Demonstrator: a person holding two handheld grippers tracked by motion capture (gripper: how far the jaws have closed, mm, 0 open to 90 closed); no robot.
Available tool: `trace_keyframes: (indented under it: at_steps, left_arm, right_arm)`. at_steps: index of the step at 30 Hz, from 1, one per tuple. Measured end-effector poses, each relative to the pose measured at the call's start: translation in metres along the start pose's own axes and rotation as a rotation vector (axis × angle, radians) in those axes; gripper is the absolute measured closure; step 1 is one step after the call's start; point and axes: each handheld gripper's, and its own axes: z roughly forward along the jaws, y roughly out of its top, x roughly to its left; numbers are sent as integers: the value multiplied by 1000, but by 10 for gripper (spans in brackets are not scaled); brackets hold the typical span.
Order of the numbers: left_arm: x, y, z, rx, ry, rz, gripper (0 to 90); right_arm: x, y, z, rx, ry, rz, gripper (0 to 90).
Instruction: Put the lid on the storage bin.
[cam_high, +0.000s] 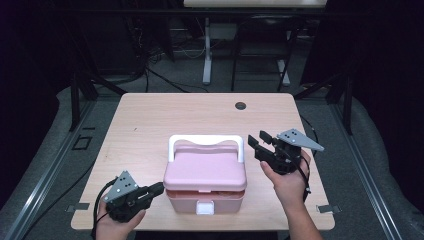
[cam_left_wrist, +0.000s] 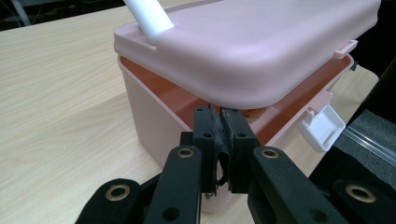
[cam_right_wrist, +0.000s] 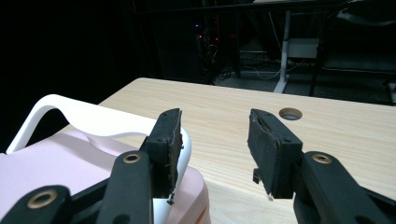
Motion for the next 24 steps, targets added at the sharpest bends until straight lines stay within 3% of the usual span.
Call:
trace_keyframes:
  at_steps: [16, 24]
  left_arm:
    - [0, -8, 3, 30, -6, -15, 859]
    - [2, -10, 4, 38, 15, -21, 881]
  right_arm:
    - [0, 0, -2, -11, 1, 7, 533]
    - [0, 1, -2, -14, 2, 3, 533]
